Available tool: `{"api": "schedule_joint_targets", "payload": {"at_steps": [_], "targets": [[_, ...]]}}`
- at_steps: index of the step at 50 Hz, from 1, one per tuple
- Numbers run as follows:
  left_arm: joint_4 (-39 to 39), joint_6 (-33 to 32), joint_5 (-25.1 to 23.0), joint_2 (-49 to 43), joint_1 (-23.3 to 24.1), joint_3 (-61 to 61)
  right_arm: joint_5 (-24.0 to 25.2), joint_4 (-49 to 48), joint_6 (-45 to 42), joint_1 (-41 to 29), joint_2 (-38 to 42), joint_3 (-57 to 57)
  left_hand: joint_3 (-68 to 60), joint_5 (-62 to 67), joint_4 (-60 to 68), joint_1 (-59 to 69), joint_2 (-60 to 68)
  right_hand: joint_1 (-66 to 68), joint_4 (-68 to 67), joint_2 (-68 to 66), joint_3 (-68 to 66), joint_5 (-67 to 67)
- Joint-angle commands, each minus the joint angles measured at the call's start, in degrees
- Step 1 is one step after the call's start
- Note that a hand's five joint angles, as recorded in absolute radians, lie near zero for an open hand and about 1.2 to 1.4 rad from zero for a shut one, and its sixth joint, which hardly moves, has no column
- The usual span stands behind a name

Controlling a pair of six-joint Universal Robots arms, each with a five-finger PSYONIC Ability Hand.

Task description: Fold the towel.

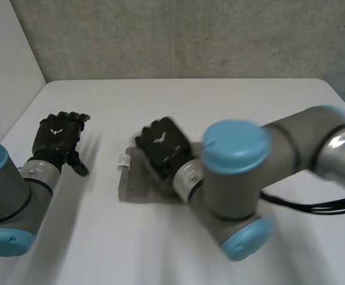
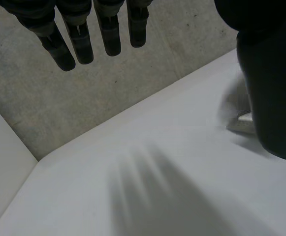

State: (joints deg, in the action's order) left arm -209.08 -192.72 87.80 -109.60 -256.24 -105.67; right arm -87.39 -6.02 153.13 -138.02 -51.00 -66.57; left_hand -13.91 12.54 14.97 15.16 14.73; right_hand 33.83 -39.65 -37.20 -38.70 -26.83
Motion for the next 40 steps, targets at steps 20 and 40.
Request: {"api": "schedule_joint_targets", "payload": {"at_steps": [20,40], "targets": [[0.08,-0.03,-0.09,0.79,3.56,-0.68,4.6,0.74,0.85,21.66,-10.97,-25.71,3.7,-12.33,-4.75,-4.95,-4.52,-15.84,21.66,19.21,20.71,18.85],[0.34,0.59,0.09,7.82,4.96,1.7,4.25,3.29,-3.36,10.32,-9.47,-3.83,3.7,-12.33,-4.75,-4.95,-4.52,46.17,-40.35,-42.8,-41.3,-43.17]]}}
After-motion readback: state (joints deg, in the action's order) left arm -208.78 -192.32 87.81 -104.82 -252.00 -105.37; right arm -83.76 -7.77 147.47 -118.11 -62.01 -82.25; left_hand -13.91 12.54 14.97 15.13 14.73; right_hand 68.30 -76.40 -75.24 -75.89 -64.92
